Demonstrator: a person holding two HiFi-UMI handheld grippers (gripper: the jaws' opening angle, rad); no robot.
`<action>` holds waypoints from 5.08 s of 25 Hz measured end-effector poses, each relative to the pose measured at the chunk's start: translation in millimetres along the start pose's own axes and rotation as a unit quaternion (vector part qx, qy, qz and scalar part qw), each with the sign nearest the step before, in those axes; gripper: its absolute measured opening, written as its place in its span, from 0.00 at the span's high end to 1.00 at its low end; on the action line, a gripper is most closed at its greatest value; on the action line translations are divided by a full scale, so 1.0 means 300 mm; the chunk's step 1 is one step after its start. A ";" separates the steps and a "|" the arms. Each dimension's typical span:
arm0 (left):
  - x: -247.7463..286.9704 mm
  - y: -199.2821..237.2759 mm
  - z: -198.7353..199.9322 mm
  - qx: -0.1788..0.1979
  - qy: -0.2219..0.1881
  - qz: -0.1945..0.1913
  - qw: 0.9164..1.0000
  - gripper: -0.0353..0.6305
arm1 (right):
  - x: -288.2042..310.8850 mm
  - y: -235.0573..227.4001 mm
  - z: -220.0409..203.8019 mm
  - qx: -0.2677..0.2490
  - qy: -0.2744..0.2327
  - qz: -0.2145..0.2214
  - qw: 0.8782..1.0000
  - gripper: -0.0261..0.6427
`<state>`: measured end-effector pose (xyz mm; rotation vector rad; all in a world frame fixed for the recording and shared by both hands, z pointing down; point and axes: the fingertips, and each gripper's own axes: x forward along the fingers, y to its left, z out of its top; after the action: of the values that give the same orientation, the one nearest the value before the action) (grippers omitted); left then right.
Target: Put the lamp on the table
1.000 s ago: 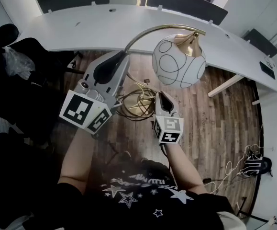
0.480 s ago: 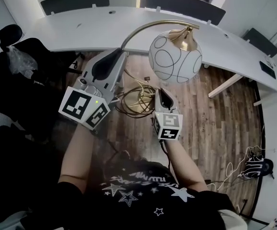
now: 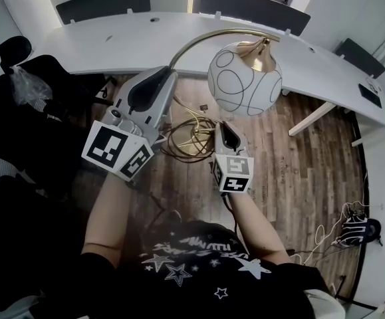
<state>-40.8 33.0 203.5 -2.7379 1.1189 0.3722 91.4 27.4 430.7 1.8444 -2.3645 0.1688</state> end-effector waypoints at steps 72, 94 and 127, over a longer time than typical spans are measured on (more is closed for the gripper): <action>0.637 0.497 -0.289 0.019 0.018 0.035 0.999 0.90 | 0.911 -0.370 0.109 -0.015 -0.005 0.063 0.998 0.91; 0.960 0.947 -0.414 0.003 0.023 -0.048 0.999 0.90 | 1.418 -0.402 0.182 0.000 0.004 0.004 1.000 0.91; 1.173 1.319 -0.673 -0.034 0.051 -0.091 0.994 0.90 | 1.888 -0.438 0.091 0.018 0.050 -0.039 0.998 0.91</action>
<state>-43.5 -529.3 273.9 -2.9180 0.8826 0.2521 81.8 -549.8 504.5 1.8929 -2.2342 0.2897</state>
